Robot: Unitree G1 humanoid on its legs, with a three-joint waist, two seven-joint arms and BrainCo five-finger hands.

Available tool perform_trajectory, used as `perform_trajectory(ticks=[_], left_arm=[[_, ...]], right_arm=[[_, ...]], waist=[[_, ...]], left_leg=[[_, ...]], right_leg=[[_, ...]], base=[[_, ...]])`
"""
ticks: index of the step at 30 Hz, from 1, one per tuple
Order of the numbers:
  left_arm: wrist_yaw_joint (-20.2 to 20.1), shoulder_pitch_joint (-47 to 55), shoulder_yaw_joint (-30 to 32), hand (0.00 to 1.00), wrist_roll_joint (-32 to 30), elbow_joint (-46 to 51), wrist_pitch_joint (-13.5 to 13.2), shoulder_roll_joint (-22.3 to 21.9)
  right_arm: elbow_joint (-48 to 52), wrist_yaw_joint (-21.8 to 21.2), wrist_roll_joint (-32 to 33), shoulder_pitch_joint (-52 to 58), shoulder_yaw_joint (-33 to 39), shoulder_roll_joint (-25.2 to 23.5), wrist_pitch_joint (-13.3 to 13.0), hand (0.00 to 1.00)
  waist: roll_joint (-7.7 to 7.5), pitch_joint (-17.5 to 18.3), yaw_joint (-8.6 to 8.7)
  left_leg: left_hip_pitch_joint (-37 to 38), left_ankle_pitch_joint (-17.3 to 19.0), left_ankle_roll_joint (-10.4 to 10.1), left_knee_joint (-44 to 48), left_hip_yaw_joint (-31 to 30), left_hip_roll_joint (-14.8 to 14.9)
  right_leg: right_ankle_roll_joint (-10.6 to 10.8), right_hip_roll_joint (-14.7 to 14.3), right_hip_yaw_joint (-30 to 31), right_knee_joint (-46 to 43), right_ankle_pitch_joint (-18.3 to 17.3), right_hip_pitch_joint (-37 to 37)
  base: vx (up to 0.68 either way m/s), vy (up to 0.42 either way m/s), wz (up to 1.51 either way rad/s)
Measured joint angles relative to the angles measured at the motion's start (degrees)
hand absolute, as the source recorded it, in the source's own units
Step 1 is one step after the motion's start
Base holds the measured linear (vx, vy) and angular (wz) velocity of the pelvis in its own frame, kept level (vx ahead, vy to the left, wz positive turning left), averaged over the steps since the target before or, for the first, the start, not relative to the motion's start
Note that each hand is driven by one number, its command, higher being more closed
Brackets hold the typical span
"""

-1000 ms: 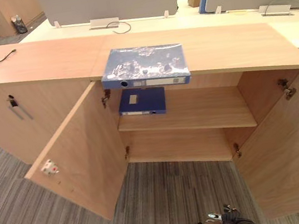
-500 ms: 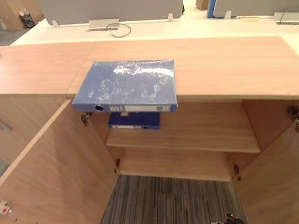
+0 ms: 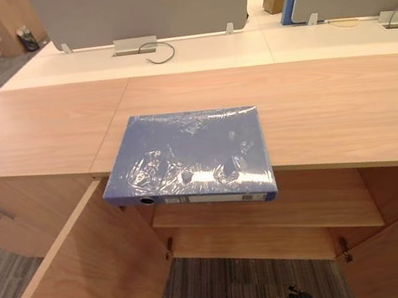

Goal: Walk over to the cabinet, pick up the folder, carry it to the office cabinet, place the folder inside the office cabinet, then close the office cabinet door

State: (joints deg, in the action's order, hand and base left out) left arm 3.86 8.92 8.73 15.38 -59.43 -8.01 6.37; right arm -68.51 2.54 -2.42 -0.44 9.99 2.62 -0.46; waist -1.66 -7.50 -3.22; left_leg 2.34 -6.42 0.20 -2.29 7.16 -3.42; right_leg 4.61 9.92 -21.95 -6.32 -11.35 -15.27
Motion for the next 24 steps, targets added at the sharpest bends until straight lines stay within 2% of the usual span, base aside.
perform_trajectory(ticks=[1,2,5,6,8,9,10,14,16,24], left_arm=[[-1.0,0.22,-2.26,0.0,1.18,2.81,-0.13,0.43],[-1.8,0.38,-3.56,0.0,2.95,4.5,-0.12,0.79],[-7.04,4.59,-11.19,0.0,14.8,17.54,0.2,0.61],[-7.91,5.15,-12.43,0.0,16.41,19.85,0.3,0.53],[-10.74,7.05,-15.58,0.0,23.88,28.93,0.99,0.51],[-10.92,7.33,-15.8,0.0,24.67,30.27,1.01,0.5],[-11.36,8.61,-16.74,0.0,26.96,36.07,1.03,0.52],[-11.71,12.83,-17.51,0.0,27.23,47.23,1.12,0.62],[-11.74,16.15,-17.41,0.0,26.87,51.38,1.61,0.75],[-10.74,20.39,-17.23,0.0,21.47,63.62,2.29,0.04]], right_arm=[[0.32,-0.04,-0.89,0.02,0.0,0.09,0.04,0.0],[0.37,-0.17,-1.05,0.01,0.0,0.1,0.11,0.0],[0.96,-0.98,-1.63,0.19,-0.25,0.63,0.44,0.0],[0.97,-1.11,-1.88,0.19,-0.61,0.74,0.48,0.0],[1.46,-1.73,-3.48,-0.02,-2.63,0.95,0.5,0.0],[1.46,-1.86,-3.51,-0.11,-2.9,0.96,0.5,0.0],[1.44,-2.17,-3.53,-0.33,-3.68,0.95,0.52,0.0],[1.37,-2.27,-3.61,-0.79,-4.85,1.26,0.69,0.0],[1.35,-2.31,-5.59,-1.05,-5.66,1.29,1.04,0.0],[1.45,-1.99,-5.53,-1.26,-5.39,1.15,1.33,0.0]], waist=[[0.26,-0.07,0.42],[0.18,-0.39,0.58],[0.24,-0.46,0.63],[0.28,-0.48,0.62],[0.4,-0.47,0.63],[0.4,-0.47,0.61],[0.49,-0.53,0.61],[0.78,-0.38,0.71],[0.64,-0.38,-0.26],[0.02,-0.64,-4.06]], left_leg=[[0.39,-1.78,-0.04,-2.75,-1.14,0.09],[0.23,-1.91,-0.04,-2.75,-1.52,0.14],[0.27,-1.95,-0.03,-2.82,-1.53,0.14],[0.26,-1.97,-0.01,-3.01,-1.52,0.09],[-0.15,-1.99,0.06,-3.06,-1.55,-0.03],[-0.27,-1.99,0.06,-3.07,-1.58,-0.05],[-0.68,-2.02,0.08,-3.07,-1.75,-0.3],[-1.53,-2.54,0.39,-3.07,-4.5,-1.46],[-2.44,-3.13,0.86,-3.04,-6.36,-2.16],[-4.61,-4.33,1.01,-2.72,-12.34,-3.46]], right_leg=[[0.2,-0.45,-0.32,0.01,0.11,0.56],[0.29,-0.55,-0.54,-0.01,0.17,0.52],[0.36,-0.53,-0.58,-0.08,0.21,0.48],[0.35,-0.48,-0.58,-0.07,0.2,0.51],[0.36,-0.37,-0.81,0.07,0.15,0.92],[0.36,-0.36,-0.85,0.1,0.13,1.02],[0.48,-0.2,-1.12,0.46,-0.12,1.22],[1.19,0.2,-3.48,0.97,-0.8,0.83],[1.28,0.23,-5.53,1.59,-0.81,0.47],[1.82,-0.21,-12.04,0.76,-0.41,-0.33]], base=[[0.01,-0.029,0.37],[-0.03,-0.008,0.24],[-0.03,0.012,0.02],[-0.04,0.025,-0.02],[-0.07,0.027,-0.03],[-0.07,0.03,-0.01],[-0.06,0.026,0.05],[-0.04,0.019,0.31],[0.01,-0.01,0.55],[0.04,-0.027,0.47]])
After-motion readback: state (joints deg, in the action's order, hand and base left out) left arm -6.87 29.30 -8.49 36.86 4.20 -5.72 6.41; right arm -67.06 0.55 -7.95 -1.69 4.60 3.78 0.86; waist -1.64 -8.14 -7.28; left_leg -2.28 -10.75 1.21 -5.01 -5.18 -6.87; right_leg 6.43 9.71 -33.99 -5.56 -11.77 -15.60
